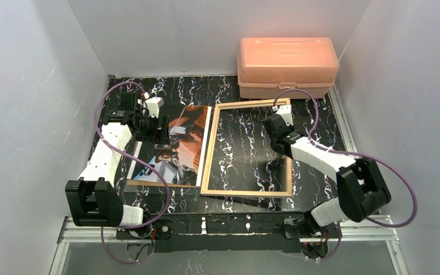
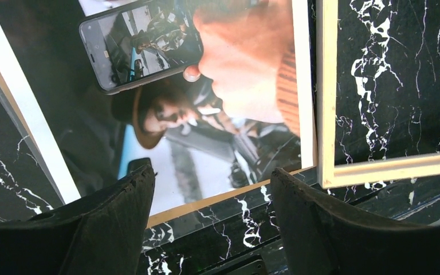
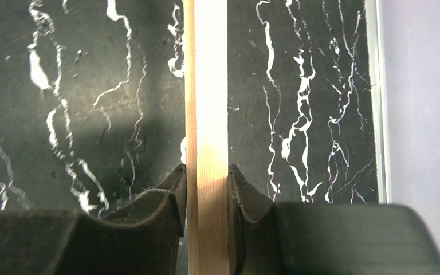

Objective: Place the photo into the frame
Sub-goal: Turn over the photo frame at the center of the board.

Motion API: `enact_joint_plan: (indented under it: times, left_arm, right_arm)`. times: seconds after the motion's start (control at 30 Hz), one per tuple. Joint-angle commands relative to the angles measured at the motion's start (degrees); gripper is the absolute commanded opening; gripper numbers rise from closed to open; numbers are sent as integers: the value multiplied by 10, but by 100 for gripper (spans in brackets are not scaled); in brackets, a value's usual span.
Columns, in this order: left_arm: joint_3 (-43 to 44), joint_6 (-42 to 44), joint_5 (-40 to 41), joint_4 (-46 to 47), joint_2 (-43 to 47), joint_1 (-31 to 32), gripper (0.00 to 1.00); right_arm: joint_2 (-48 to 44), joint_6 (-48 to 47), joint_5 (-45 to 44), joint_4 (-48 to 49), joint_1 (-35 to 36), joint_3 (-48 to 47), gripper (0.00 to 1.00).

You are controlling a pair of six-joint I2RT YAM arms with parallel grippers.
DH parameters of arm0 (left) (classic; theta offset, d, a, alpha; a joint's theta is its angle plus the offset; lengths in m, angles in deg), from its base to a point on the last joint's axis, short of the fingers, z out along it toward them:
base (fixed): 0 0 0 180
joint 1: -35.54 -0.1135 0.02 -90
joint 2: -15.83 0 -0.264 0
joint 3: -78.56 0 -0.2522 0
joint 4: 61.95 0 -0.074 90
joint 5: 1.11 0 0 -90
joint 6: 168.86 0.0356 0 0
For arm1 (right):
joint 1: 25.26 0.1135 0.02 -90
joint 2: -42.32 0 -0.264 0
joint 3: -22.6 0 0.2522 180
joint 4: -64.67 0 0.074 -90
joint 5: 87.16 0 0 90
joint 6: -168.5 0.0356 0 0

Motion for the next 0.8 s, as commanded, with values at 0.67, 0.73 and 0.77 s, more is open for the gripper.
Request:
enact_joint_plan:
  times: [0.67,0.73,0.77]
  left_arm:
    - [38,0,-48,-56,4,-55,72]
    - [44,-5,-54,-60,-2,-66,72]
    - [48,-6,-58,-62,-6,-73,72]
  right_arm:
    - [81,31,-89,-2,22,-66,82]
    - [73,67,-63,5,74,-89,84]
    - [80,89,-46,6,101,-104,85]
